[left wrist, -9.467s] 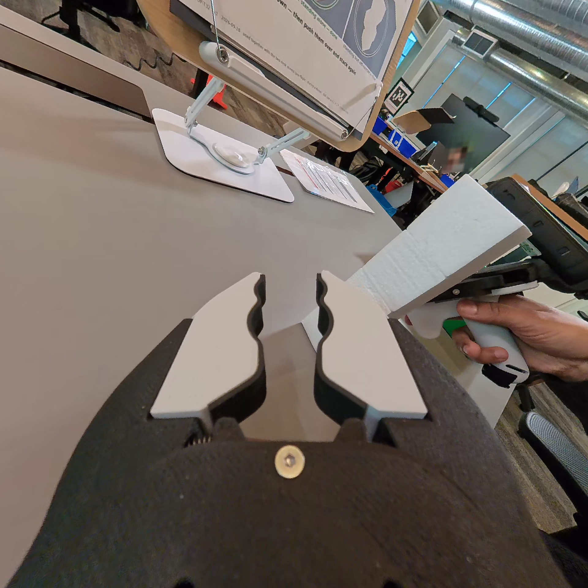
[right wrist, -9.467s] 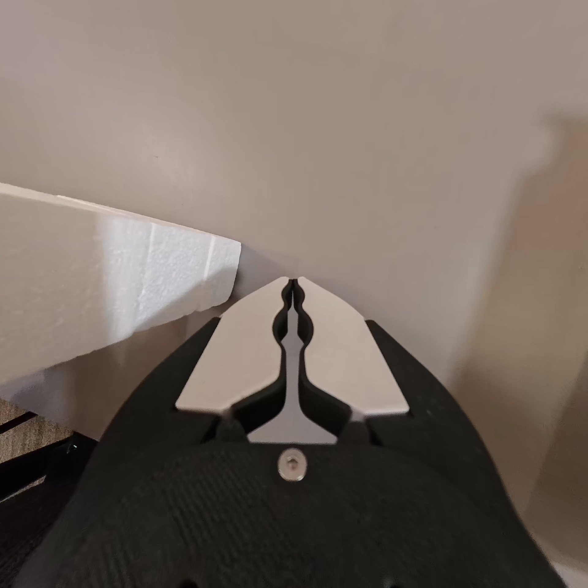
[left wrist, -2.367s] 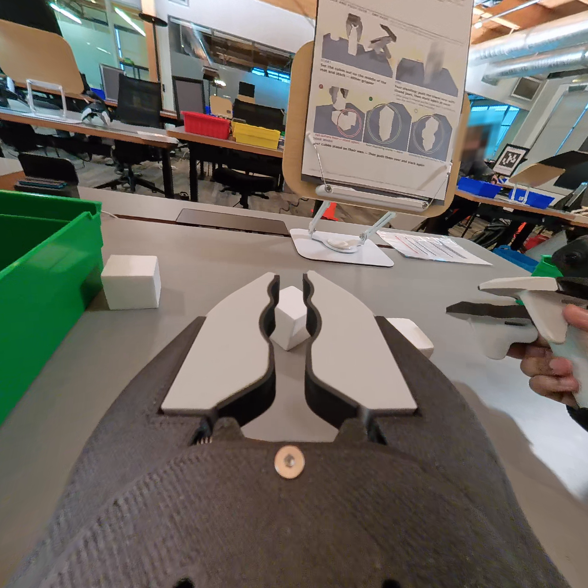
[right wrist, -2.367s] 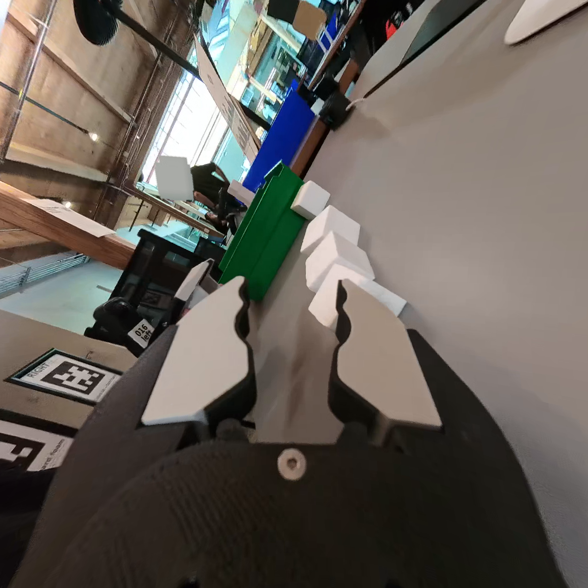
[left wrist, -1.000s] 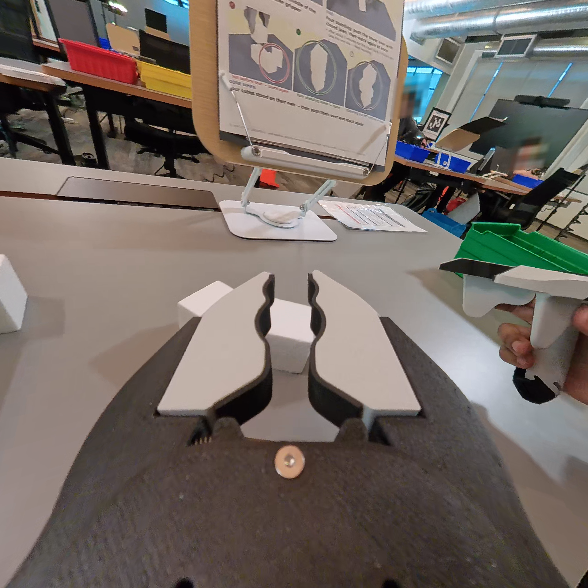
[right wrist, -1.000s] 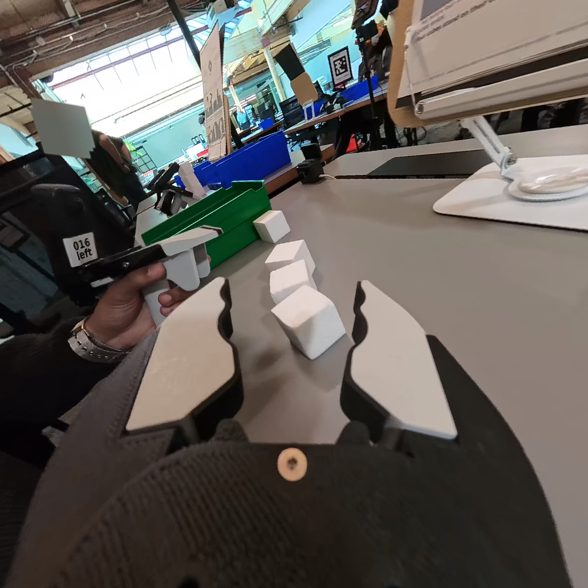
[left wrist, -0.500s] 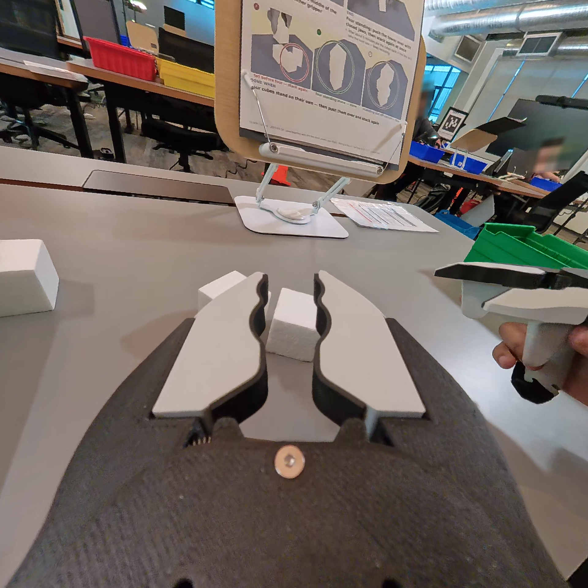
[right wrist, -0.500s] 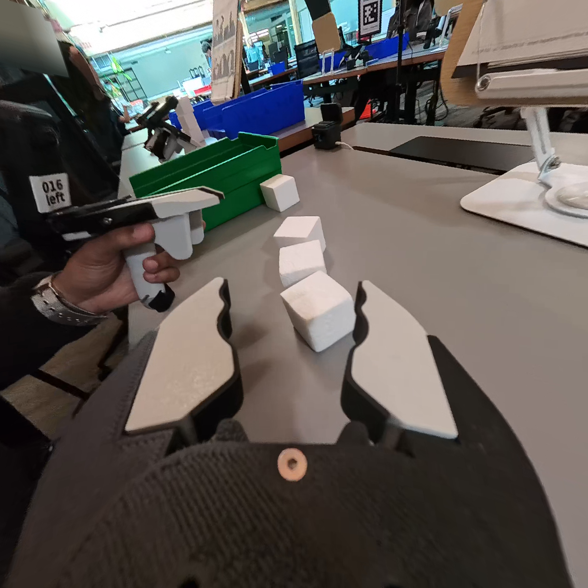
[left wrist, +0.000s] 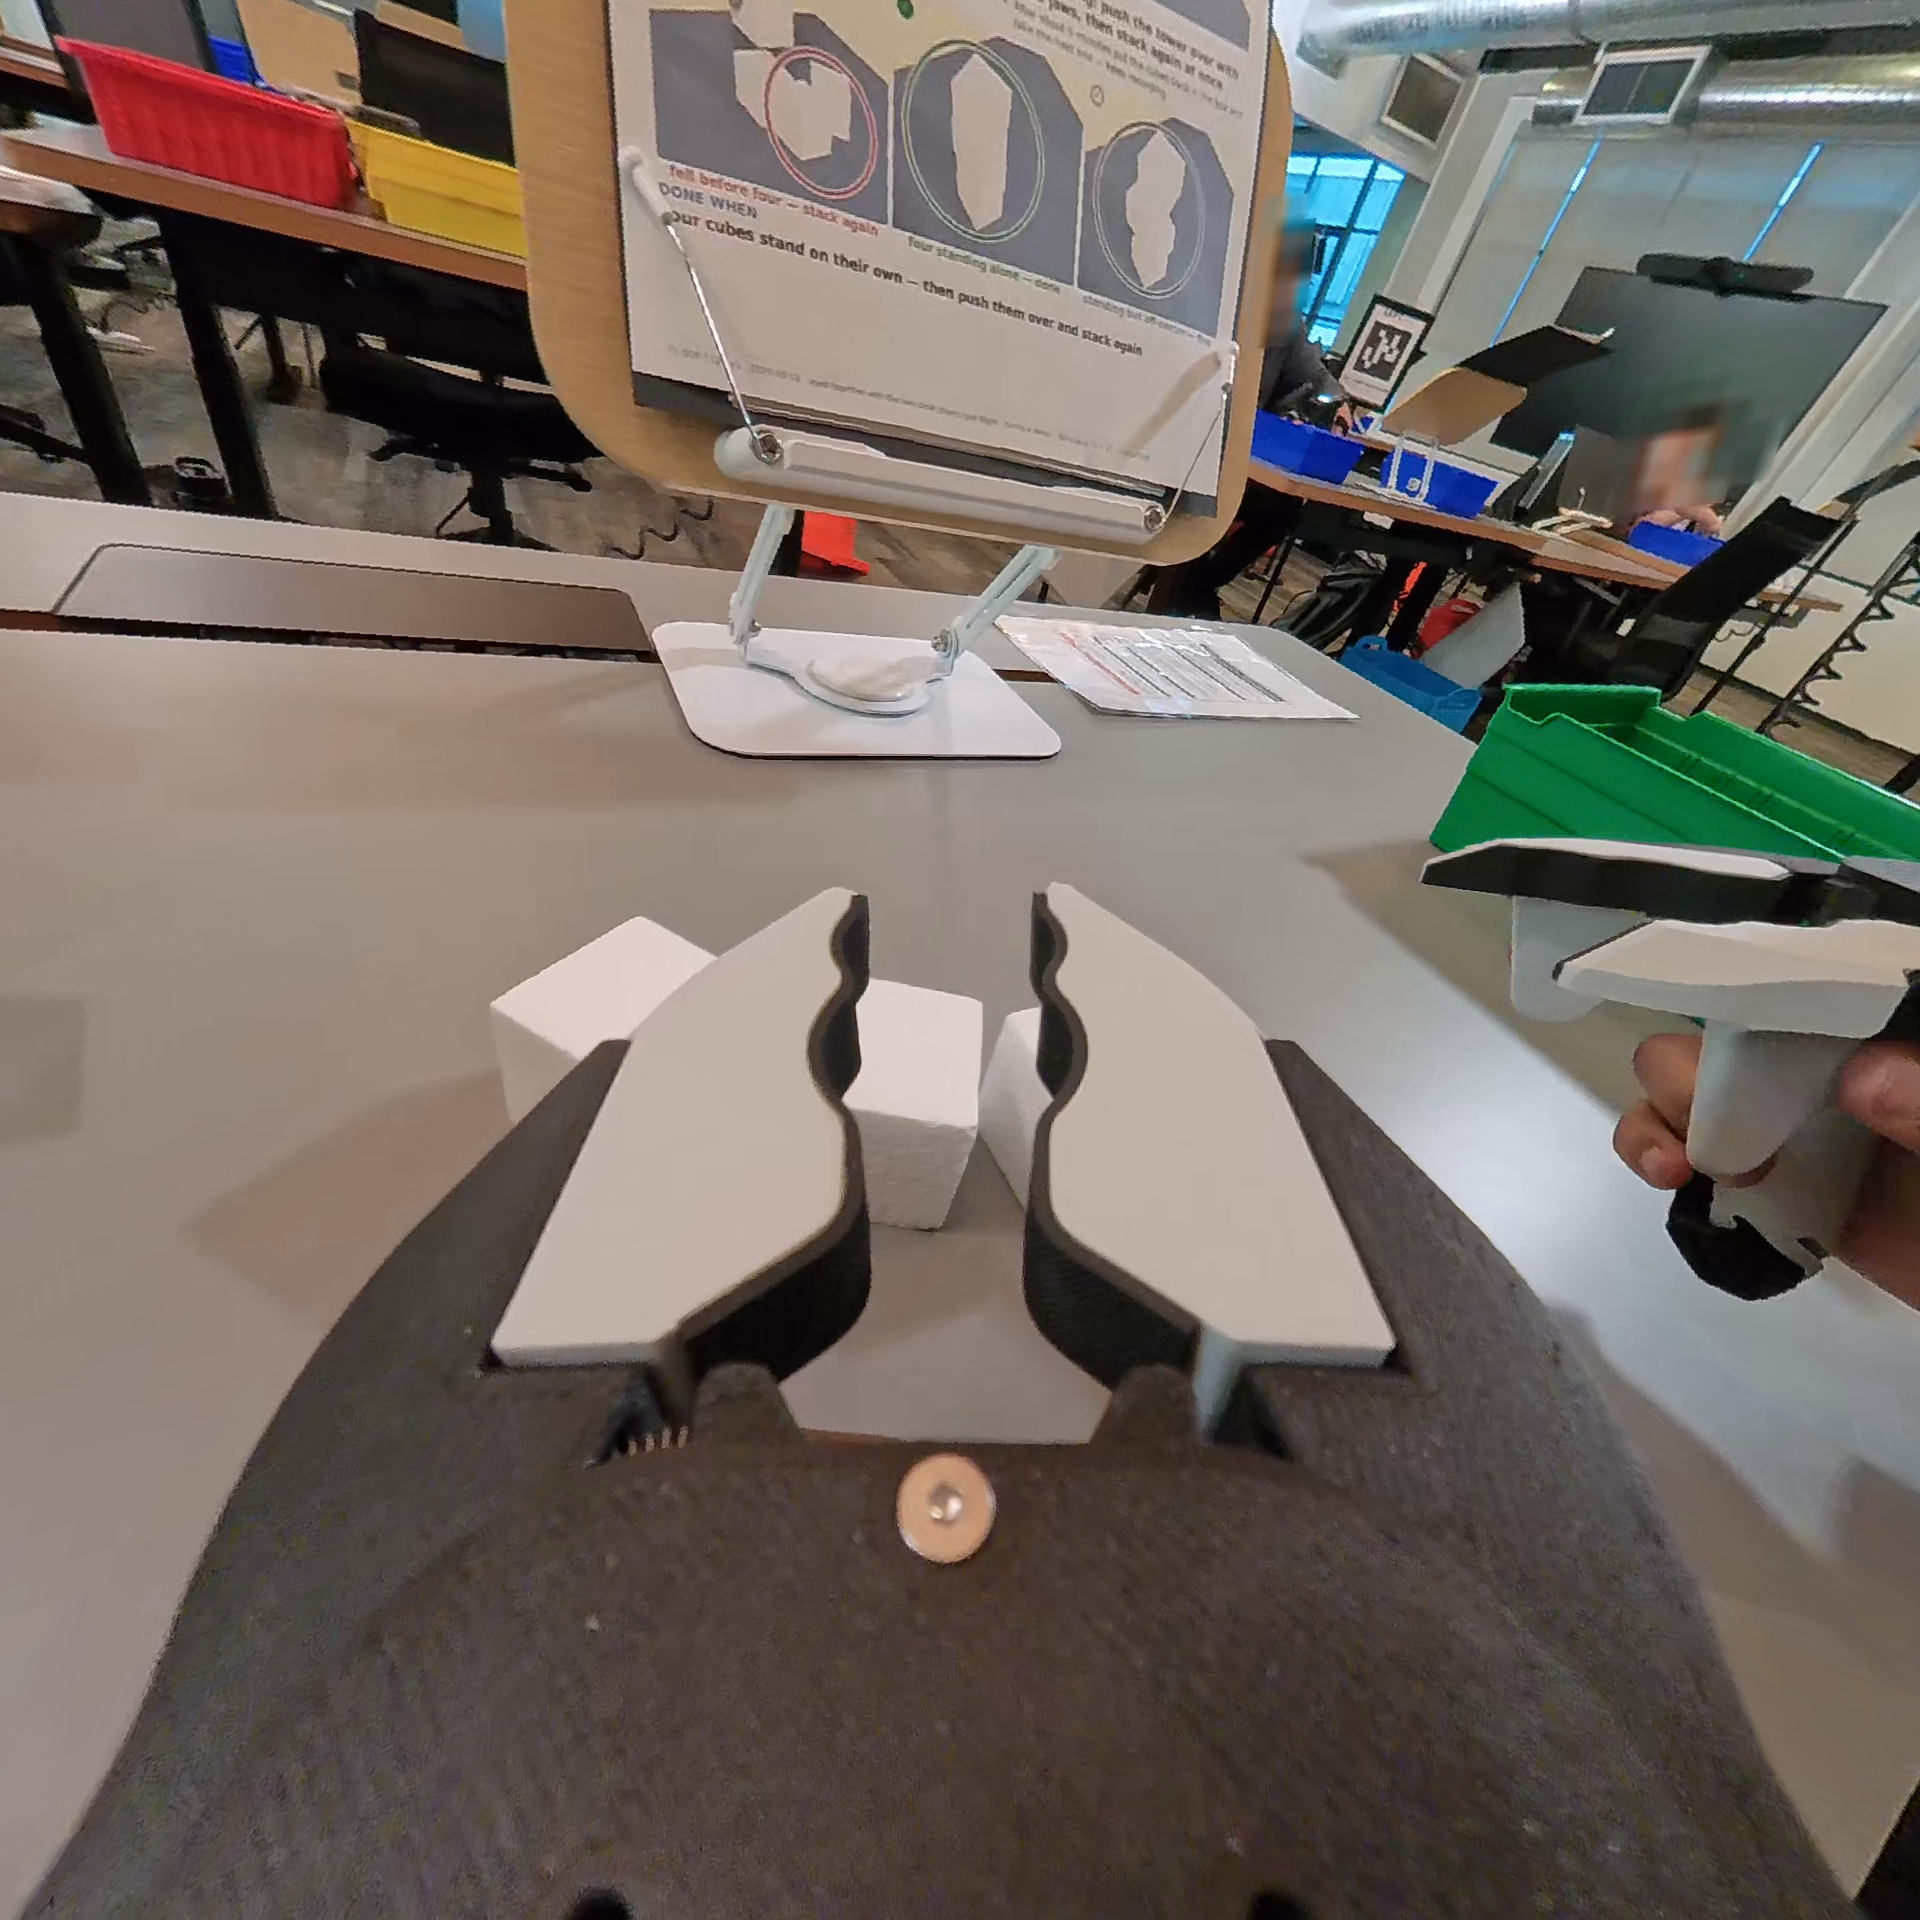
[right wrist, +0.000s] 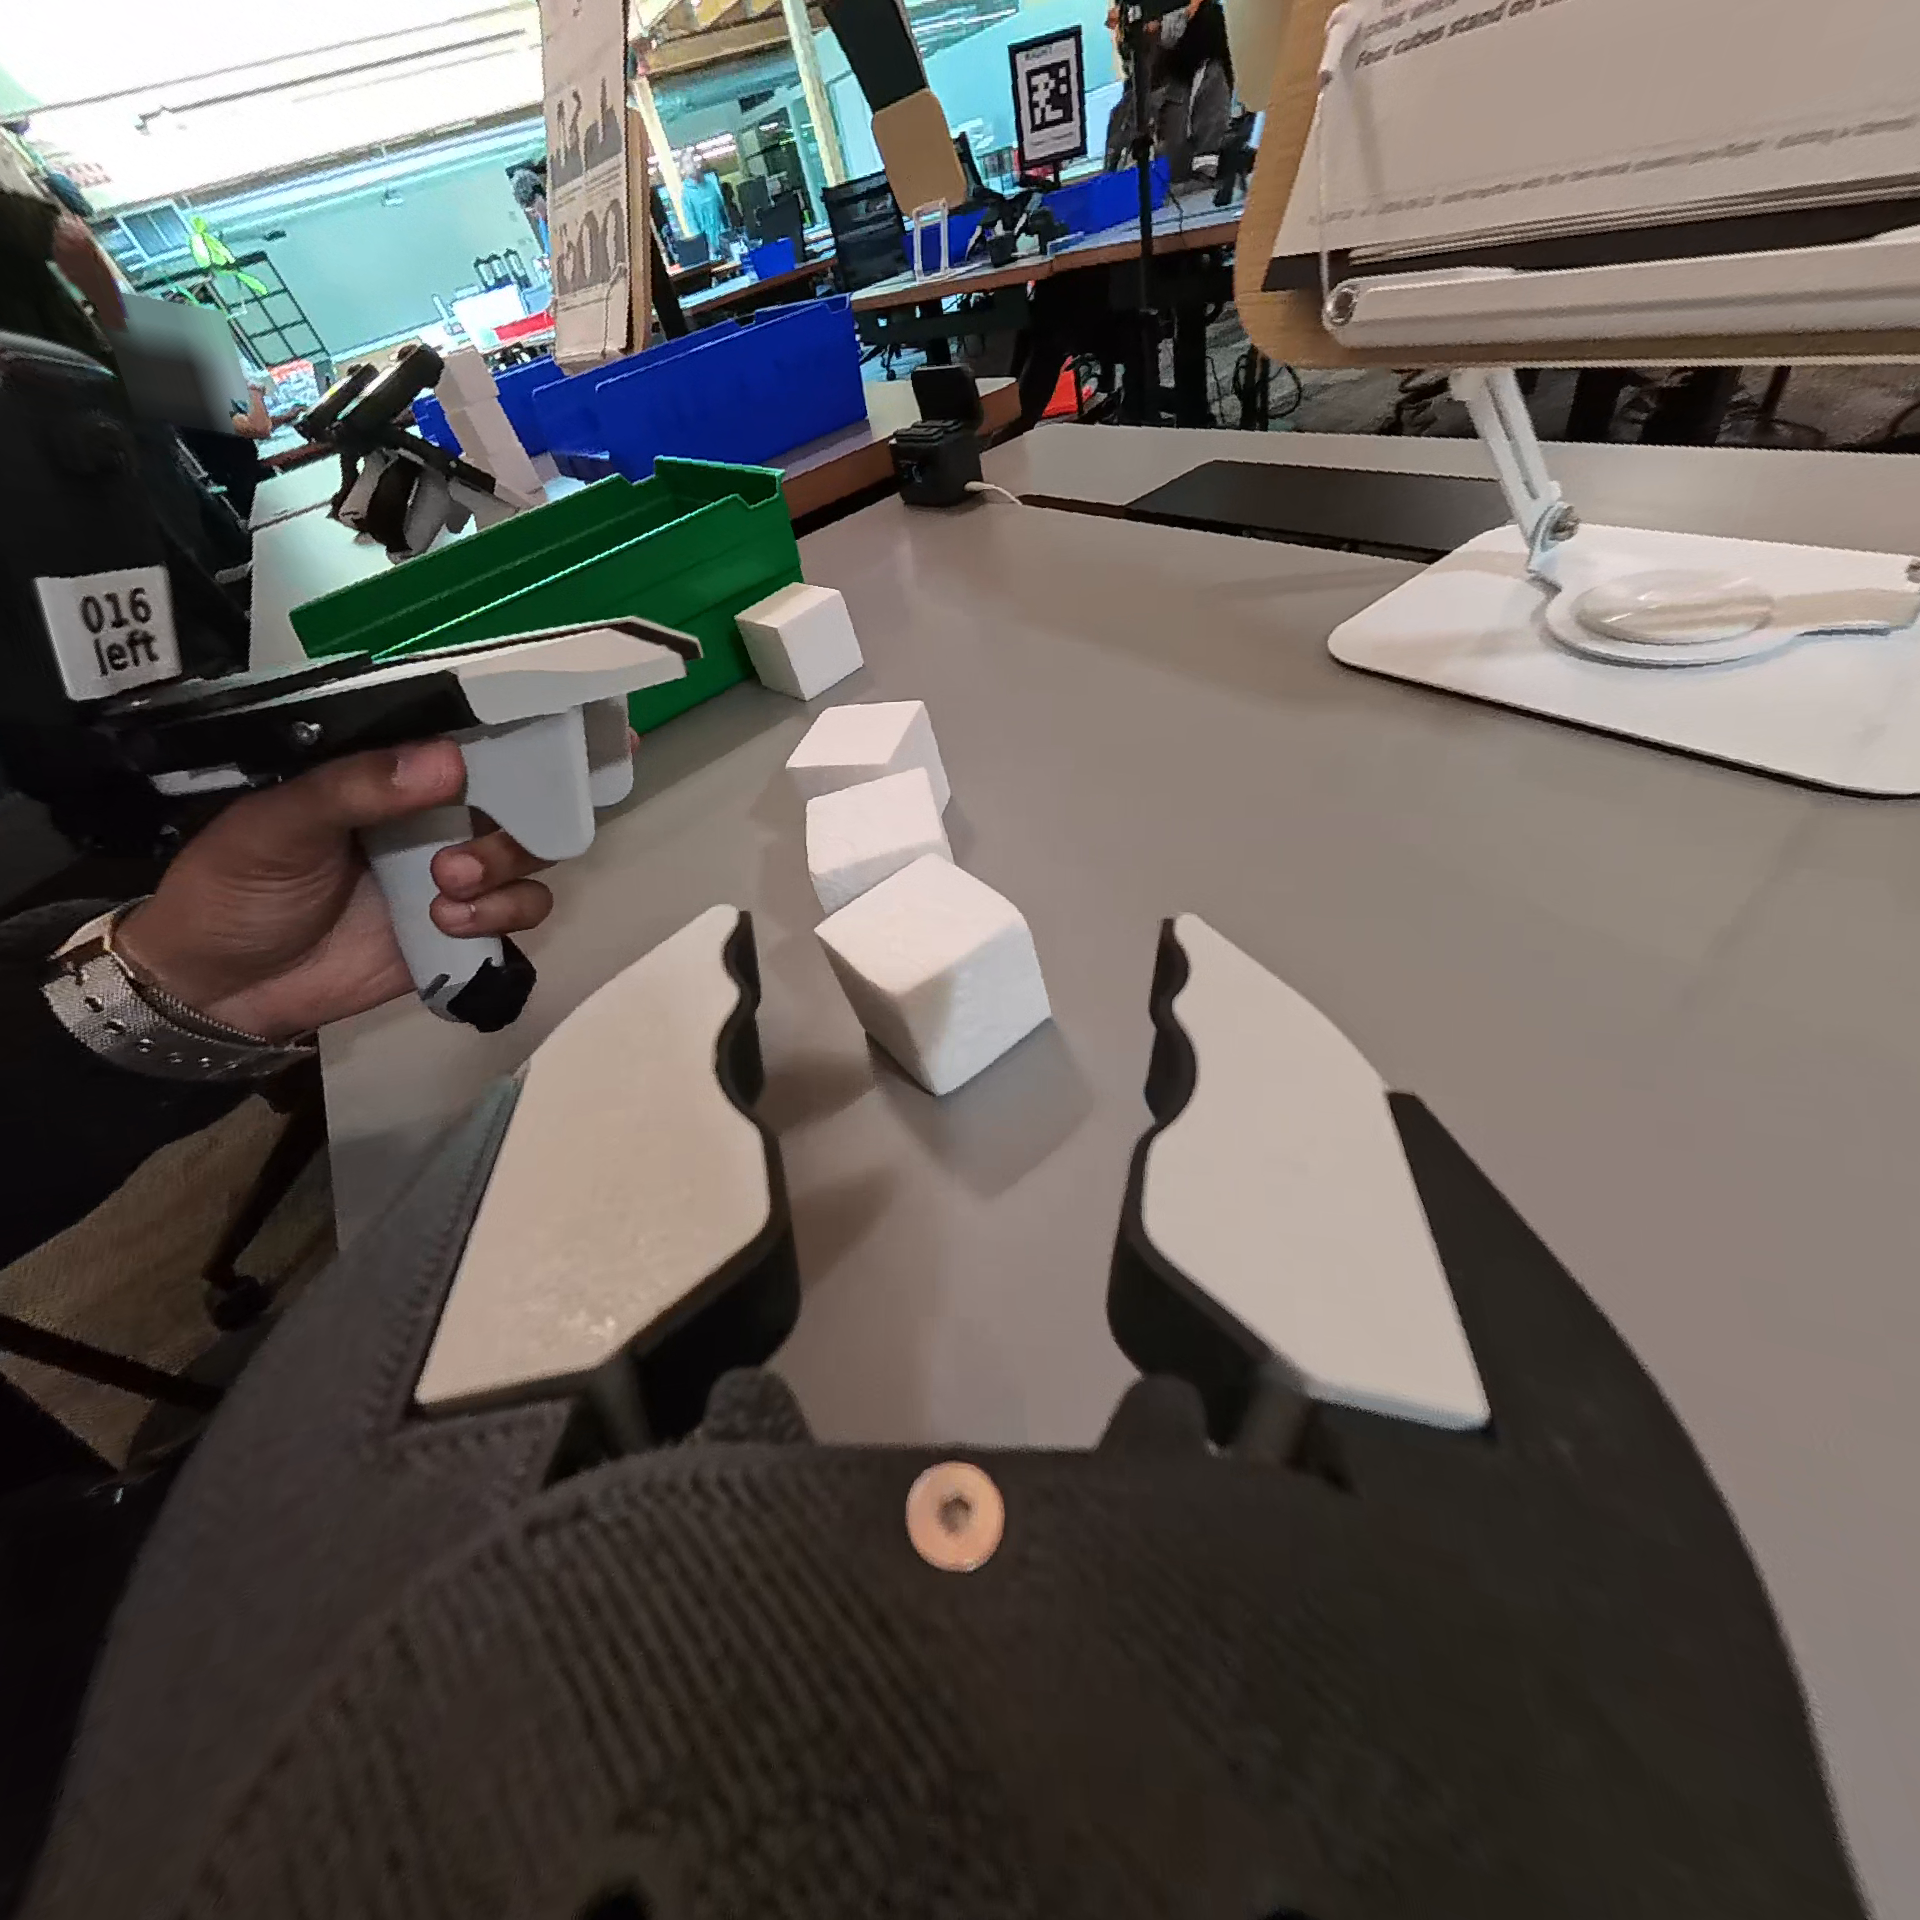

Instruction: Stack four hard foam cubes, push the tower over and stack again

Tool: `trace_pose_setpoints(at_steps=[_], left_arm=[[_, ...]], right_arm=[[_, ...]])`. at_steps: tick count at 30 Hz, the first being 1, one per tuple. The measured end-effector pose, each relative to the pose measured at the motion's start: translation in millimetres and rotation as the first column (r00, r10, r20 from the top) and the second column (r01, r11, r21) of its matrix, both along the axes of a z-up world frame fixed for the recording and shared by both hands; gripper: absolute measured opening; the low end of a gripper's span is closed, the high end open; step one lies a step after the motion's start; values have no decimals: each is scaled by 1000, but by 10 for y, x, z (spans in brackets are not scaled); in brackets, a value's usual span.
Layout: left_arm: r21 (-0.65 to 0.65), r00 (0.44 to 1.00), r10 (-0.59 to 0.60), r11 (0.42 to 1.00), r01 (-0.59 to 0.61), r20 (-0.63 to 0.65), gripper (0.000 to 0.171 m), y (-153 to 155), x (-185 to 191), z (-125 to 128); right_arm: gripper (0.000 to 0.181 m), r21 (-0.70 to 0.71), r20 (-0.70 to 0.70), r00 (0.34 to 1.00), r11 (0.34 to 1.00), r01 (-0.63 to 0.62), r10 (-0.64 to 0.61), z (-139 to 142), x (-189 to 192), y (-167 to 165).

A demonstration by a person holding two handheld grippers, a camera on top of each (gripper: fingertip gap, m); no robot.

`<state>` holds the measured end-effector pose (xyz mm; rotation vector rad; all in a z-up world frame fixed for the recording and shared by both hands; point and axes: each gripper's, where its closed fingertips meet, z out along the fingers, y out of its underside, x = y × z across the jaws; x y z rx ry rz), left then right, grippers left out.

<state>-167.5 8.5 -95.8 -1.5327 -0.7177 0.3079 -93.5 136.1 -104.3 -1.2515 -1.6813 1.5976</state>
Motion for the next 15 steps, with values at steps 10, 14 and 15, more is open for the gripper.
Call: trace_pose_setpoints(at_steps=[10, 14, 15], left_arm=[[-7, 1000, -14, 1000, 14, 11, 37, 99, -14, -18], [-2, 1000, 9, 1000, -9, 14, 40, 61, -45, -12], [0, 1000, 16, 1000, -16, 16, 41, 51, -53, -12]], right_arm=[[82, -26, 1, 1000, 1000, -11, 11, -4, 46, 29], [86, 11, 3, 1000, 1000, -28, 28, -39, 45, -30], [86, 23, 4, 1000, 999, -29, 29, -47, 46, -40]])
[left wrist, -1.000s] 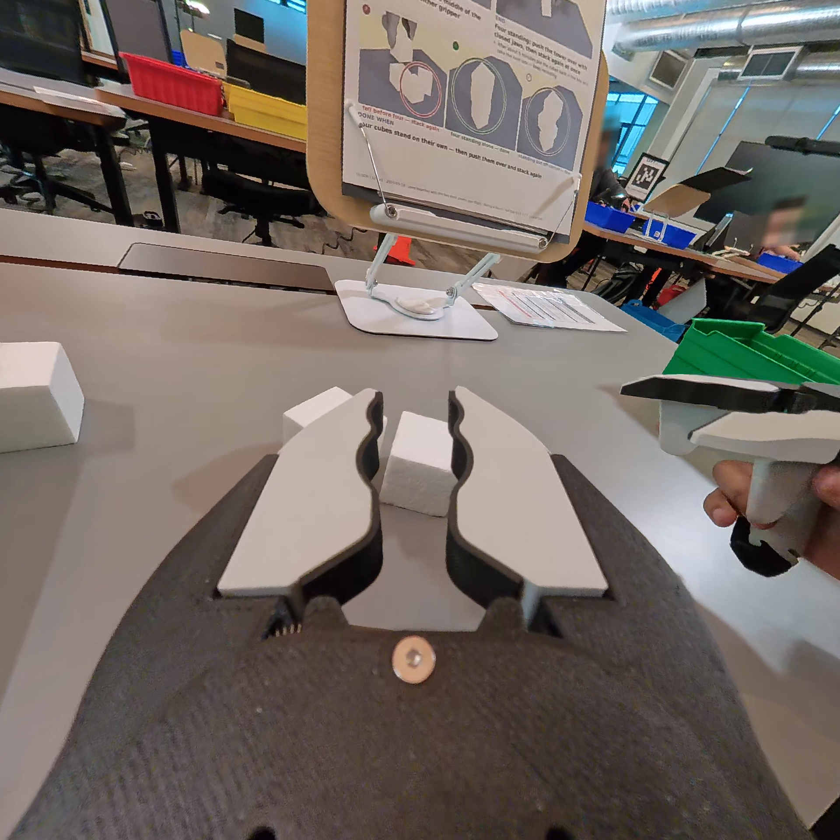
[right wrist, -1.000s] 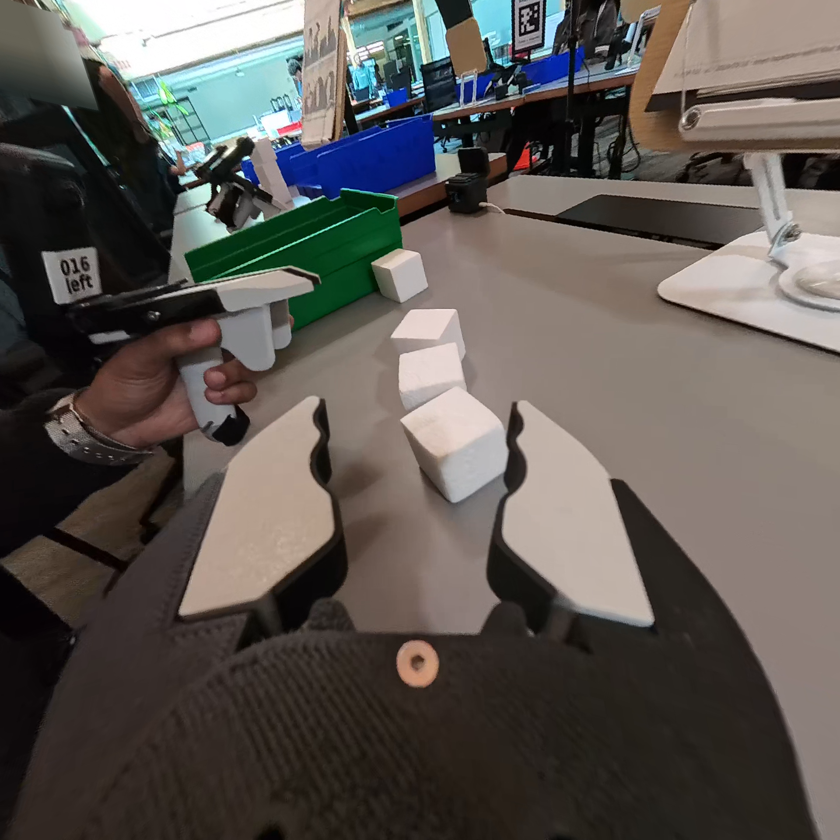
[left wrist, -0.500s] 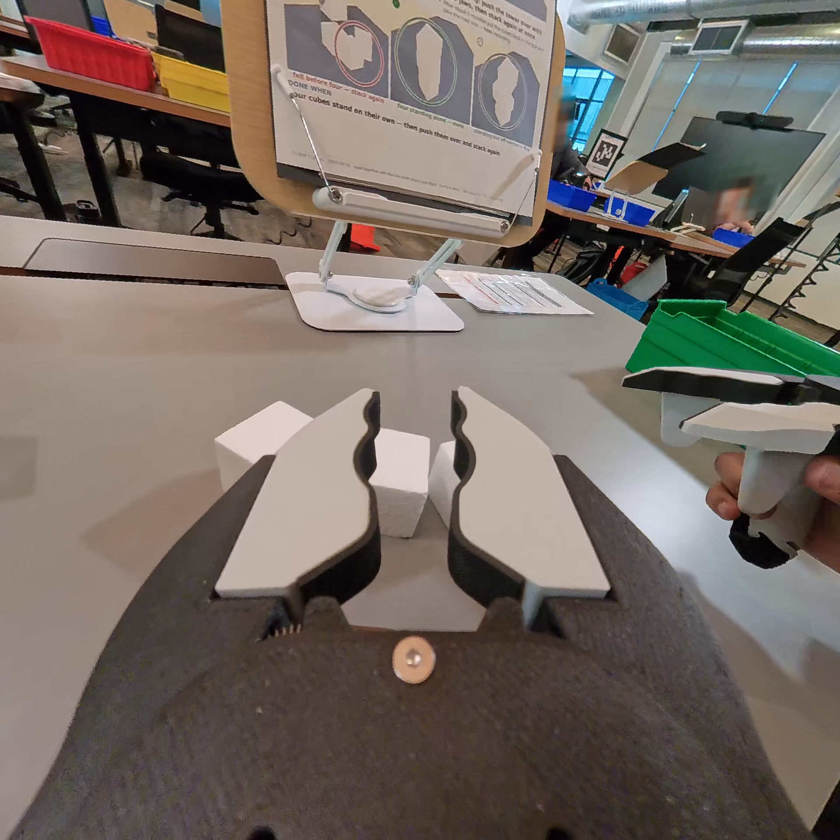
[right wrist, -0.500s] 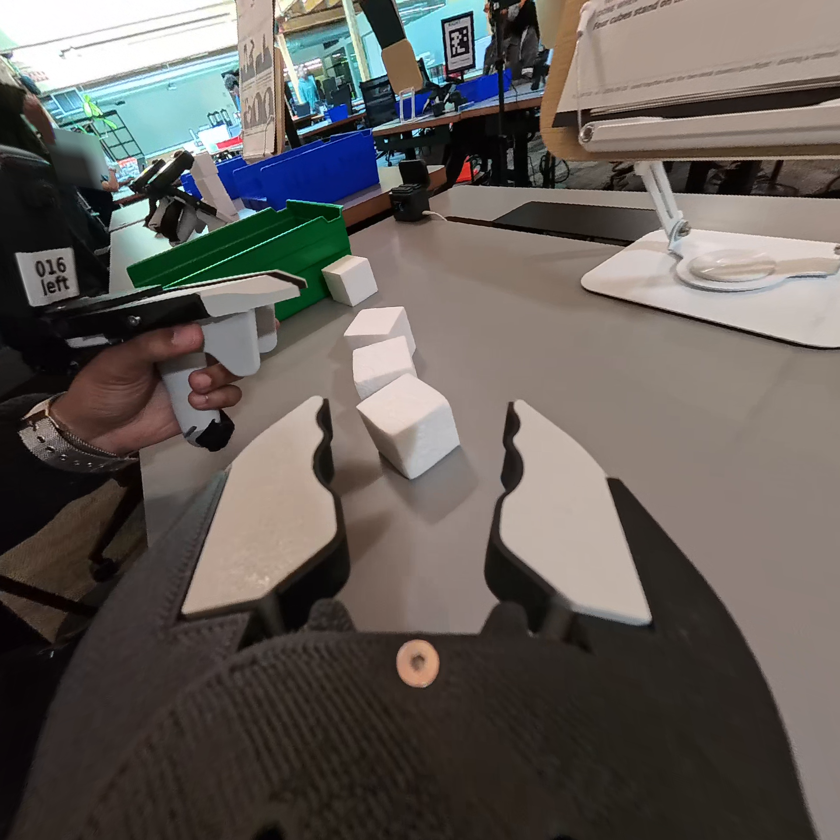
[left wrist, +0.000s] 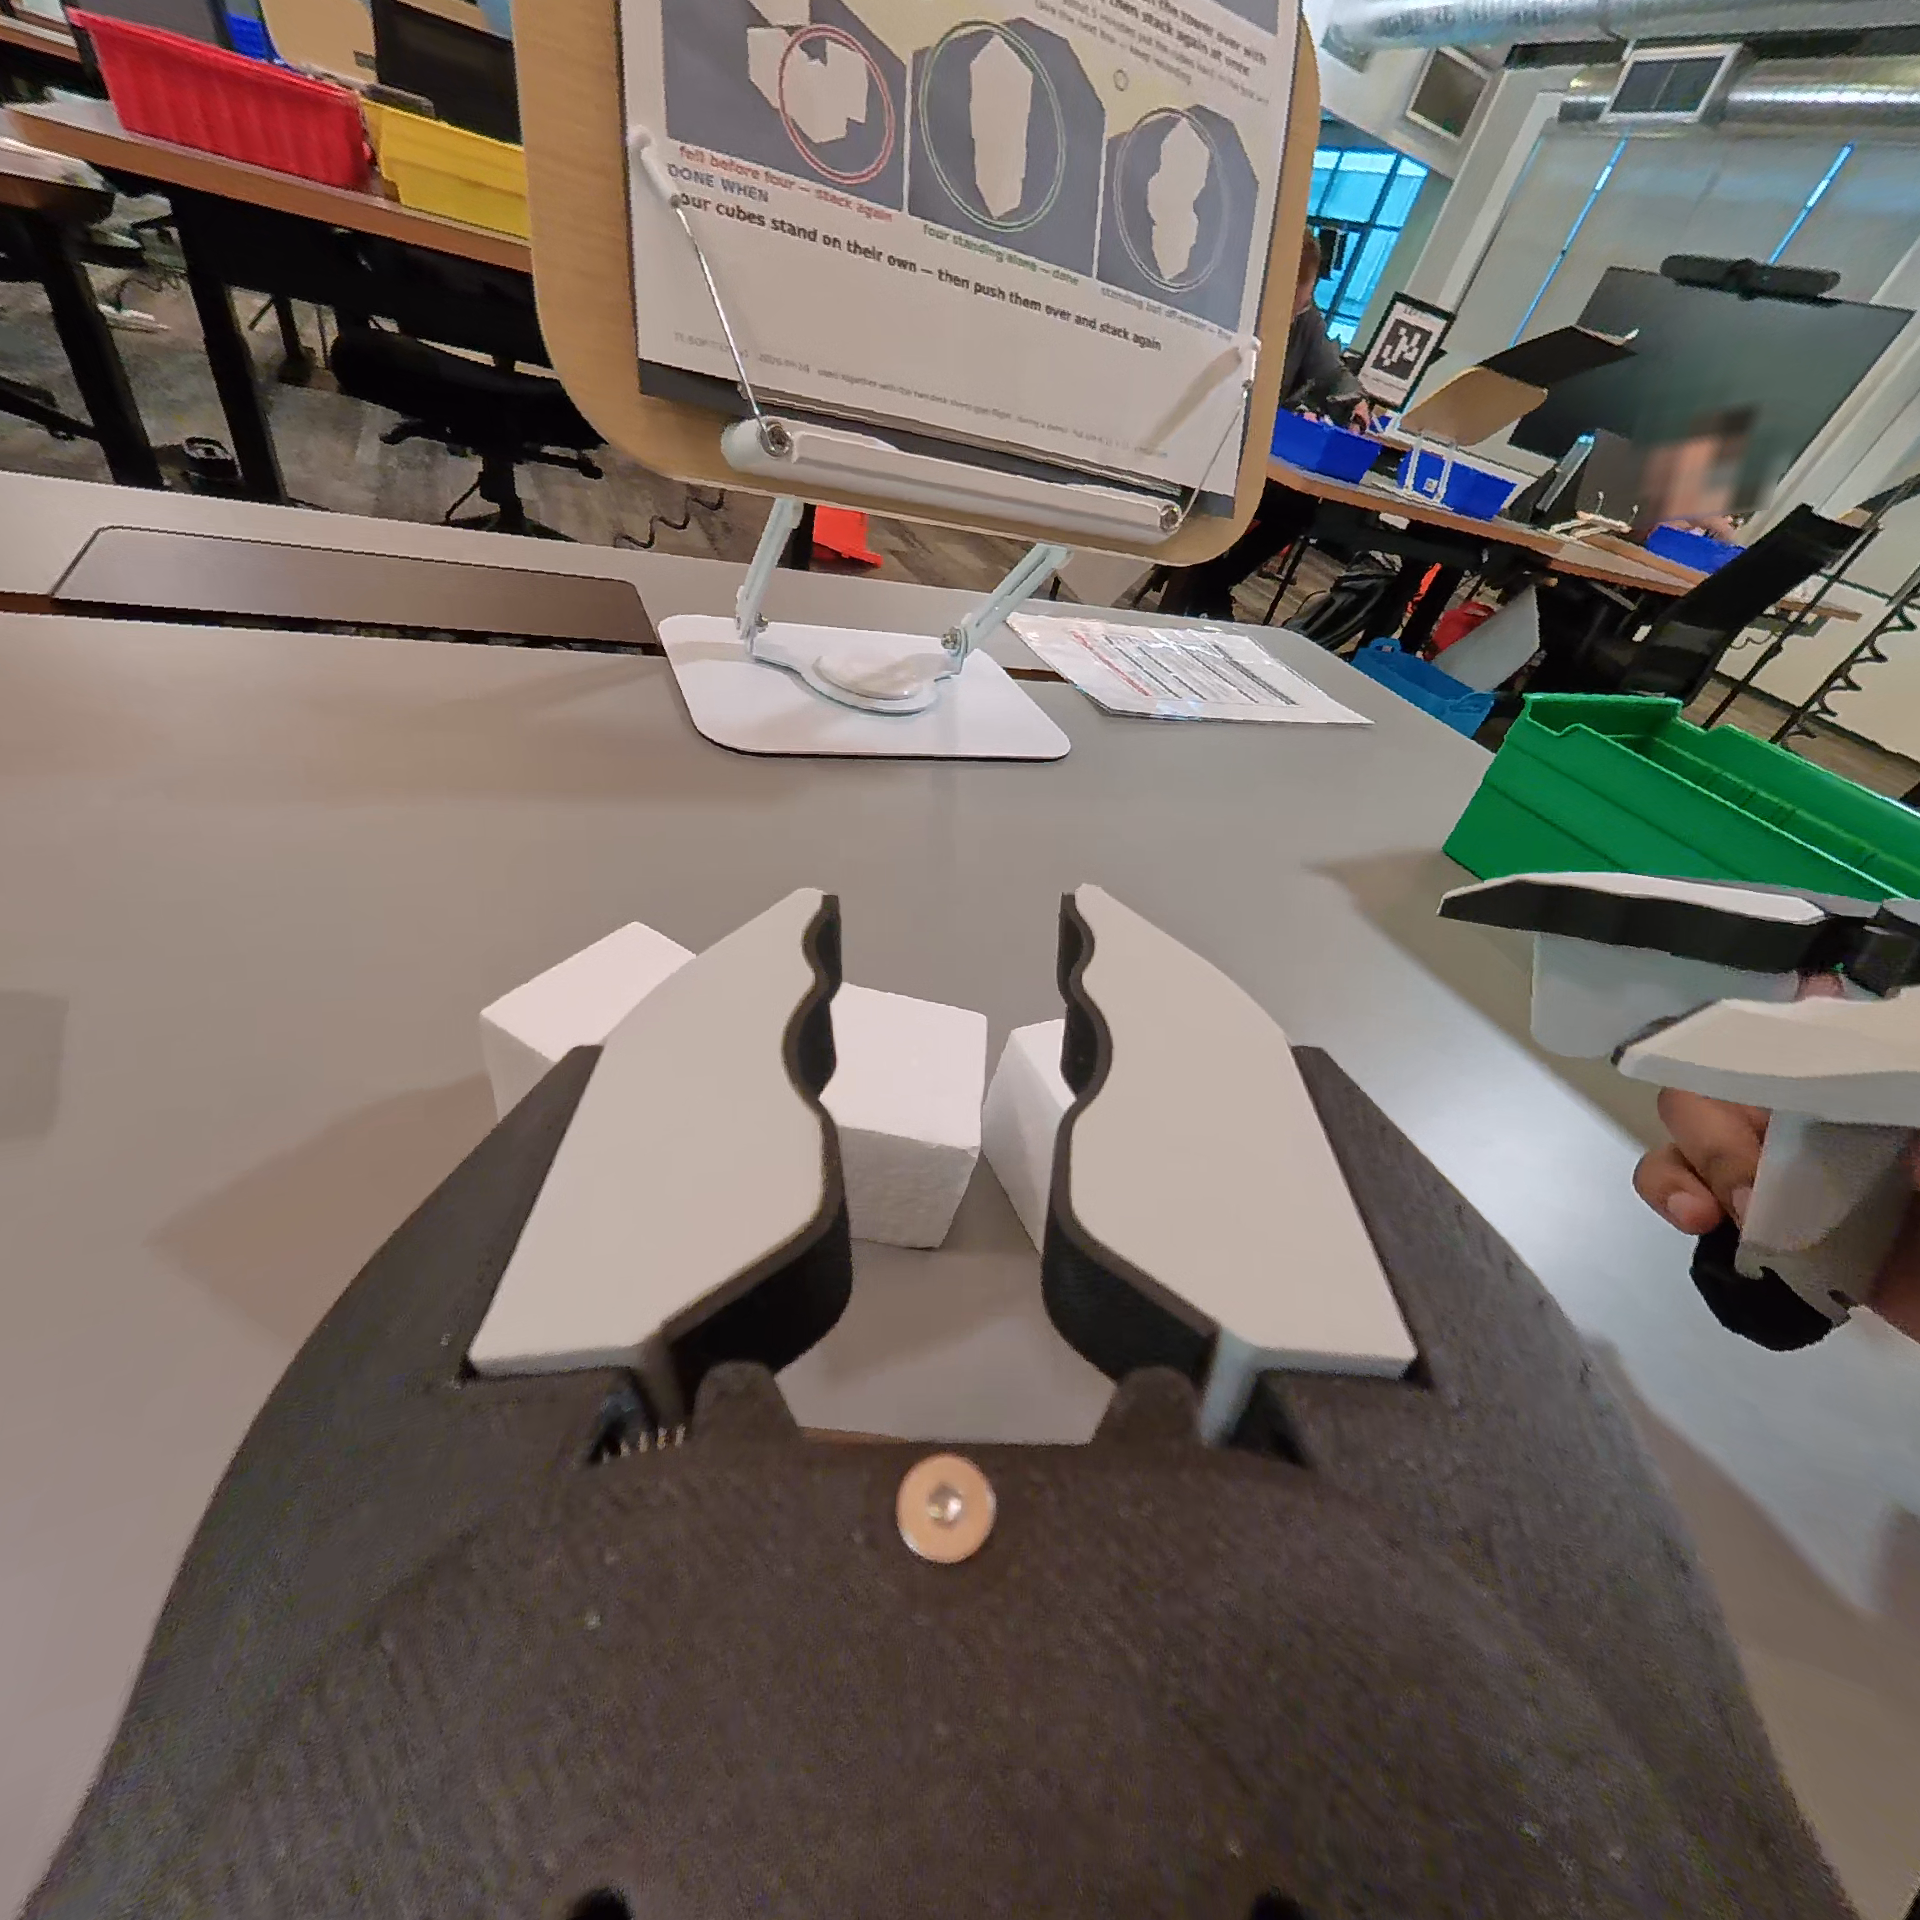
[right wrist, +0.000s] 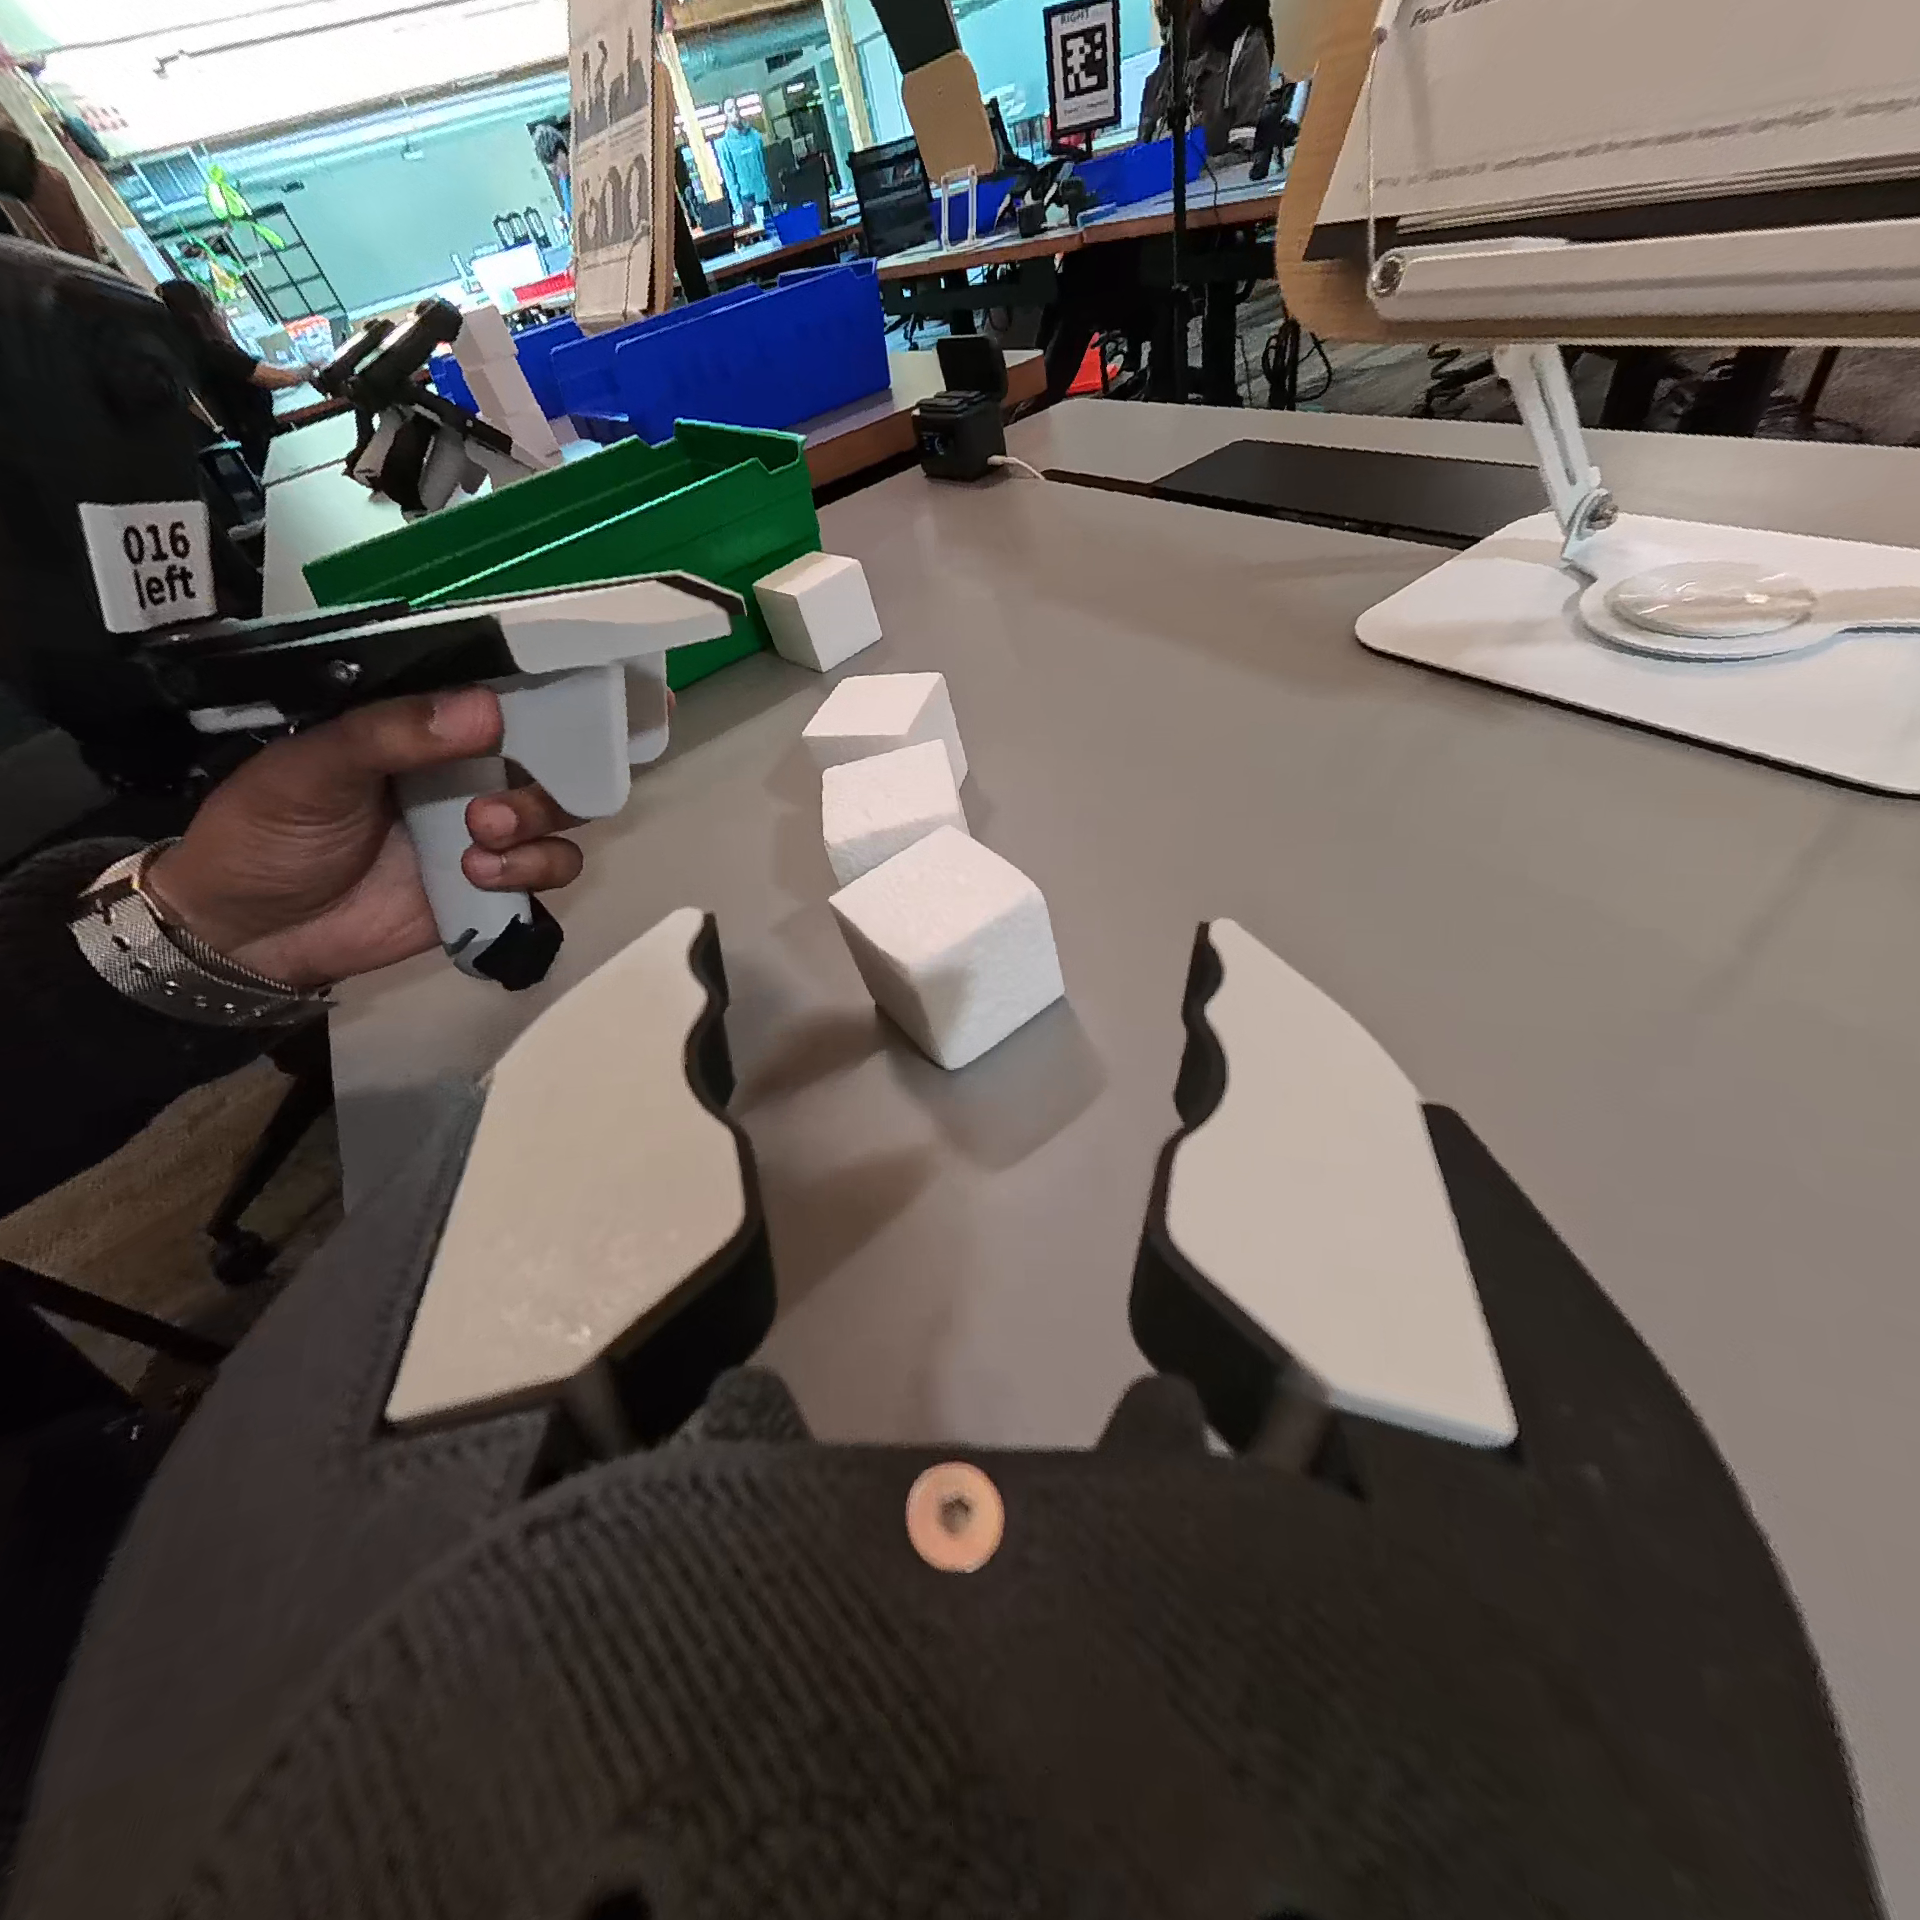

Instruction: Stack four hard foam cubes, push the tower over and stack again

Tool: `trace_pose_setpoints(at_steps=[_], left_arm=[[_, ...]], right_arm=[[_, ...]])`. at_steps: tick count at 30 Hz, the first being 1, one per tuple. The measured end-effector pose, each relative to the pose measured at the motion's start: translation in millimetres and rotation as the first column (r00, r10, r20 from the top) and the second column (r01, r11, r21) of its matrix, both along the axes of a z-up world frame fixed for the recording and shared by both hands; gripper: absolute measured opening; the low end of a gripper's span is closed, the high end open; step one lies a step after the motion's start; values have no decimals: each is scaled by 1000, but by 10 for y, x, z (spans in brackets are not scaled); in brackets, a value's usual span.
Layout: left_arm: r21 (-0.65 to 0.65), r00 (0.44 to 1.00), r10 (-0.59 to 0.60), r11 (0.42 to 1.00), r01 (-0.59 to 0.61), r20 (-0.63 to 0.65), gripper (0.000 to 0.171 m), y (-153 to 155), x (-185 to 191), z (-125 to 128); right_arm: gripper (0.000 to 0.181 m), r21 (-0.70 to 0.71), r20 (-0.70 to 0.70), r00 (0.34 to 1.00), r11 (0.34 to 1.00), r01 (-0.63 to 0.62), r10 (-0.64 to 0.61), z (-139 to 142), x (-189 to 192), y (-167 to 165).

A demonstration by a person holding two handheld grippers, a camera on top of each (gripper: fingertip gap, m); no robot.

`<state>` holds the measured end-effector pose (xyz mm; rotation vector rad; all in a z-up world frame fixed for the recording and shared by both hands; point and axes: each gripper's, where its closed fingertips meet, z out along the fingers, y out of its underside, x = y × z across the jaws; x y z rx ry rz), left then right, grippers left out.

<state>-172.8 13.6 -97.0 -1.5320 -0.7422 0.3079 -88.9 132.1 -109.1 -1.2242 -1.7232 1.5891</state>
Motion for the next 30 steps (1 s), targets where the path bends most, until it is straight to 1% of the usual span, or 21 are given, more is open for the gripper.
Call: trace_pose_setpoints(at_steps=[5, 10, 15, 17, 20, 21, 23, 26, 30], left_arm=[[8, 1000, 8, 1000, -8, 12, 42, -18, -16, -4], [6, 999, -9, 1000, 8, 32, 43, 0, -6, -34], [5, 999, -20, 1000, 19, 39, 43, 18, 6, -45], [3, 999, -21, 1000, 21, 38, 43, 24, 9, -47], [1, 999, -24, 1000, 24, 36, 43, 35, 18, -48], [0, 999, -25, 1000, 25, 35, 43, 38, 21, -48], [-2, 999, -25, 1000, 25, 29, 42, 40, 26, -43], [-8, 999, -23, 1000, 24, 23, 42, 41, 29, -43], [-15, 1000, -23, 1000, 24, 20, 42, 45, 33, -51]], right_arm=[[86, 22, -10, 1000, 1000, -5, 5, 0, 8, -25], [86, 19, 2, 1000, 1000, -7, 7, -26, 0, -40], [86, 49, 4, 1000, 999, -15, 15, -59, 3, -67], [86, 99, 1, 1000, 995, -14, 14, -107, -12, -46], [81, 239, -7, 1000, 971, 15, -13, -209, -65, 92], [80, 266, -11, 1000, 964, 19, -17, -221, -79, 125], [79, 270, -18, 1000, 963, 14, -9, -214, -87, 140], [79, 233, -21, 1000, 973, -1, 6, -187, -82, 105], [80, 281, -35, 999, 960, -13, 24, -206, -89, 68]])
